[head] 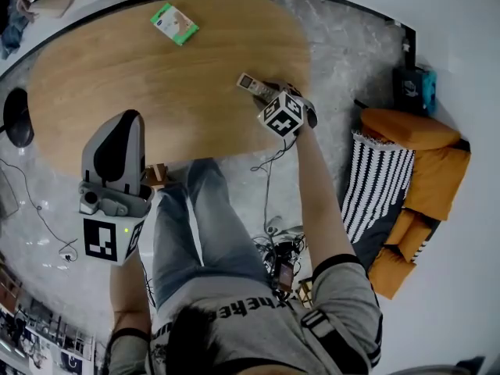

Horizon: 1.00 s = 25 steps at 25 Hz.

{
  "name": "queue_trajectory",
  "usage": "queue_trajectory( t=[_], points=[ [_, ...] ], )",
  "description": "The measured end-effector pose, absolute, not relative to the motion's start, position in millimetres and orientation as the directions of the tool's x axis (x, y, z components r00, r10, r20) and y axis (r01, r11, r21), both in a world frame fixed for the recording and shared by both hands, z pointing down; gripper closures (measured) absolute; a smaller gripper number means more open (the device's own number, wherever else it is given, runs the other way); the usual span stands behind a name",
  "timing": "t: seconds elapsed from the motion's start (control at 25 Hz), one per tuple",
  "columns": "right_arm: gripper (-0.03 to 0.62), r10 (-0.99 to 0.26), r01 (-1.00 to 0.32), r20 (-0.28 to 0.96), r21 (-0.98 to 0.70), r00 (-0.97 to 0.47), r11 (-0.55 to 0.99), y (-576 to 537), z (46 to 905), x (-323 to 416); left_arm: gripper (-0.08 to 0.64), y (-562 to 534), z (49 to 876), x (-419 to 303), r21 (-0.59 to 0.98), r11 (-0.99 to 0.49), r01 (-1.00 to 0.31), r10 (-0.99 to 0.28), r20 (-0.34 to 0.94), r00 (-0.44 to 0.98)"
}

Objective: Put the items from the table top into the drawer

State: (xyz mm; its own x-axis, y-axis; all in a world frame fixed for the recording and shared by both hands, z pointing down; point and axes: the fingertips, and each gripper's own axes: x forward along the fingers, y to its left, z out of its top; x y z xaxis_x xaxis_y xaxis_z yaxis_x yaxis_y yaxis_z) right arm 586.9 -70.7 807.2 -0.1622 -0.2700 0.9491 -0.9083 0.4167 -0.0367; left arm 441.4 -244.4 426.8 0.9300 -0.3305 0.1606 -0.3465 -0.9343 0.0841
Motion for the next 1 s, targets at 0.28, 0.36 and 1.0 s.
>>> queue_trajectory(
  t=[0.28,0.36,1.0],
  points=[
    [0.396,-0.384,-0.96,0.905,-0.082,-0.183,0.267,-77.3,782.3,571.4,0.548,-242.4,417.2,423.1,0.073,-0.929,-0.363,-0.349,0.149,0.925],
    [0.396,-0.446,-0.973,0.875,-0.109,-0.19,0.201,-80.7,767.6,565.2,0.548,-240.7,412.6,417.3,0.073,-0.926,-0.37,-0.358,0.138,0.924],
    [0.396,-0.775,-0.976,0.614,-0.216,-0.147,0.014,-107.3,639.5,471.5,0.548,-222.6,373.3,323.0,0.051,-0.897,-0.439,-0.435,0.07,0.898]
  ],
)
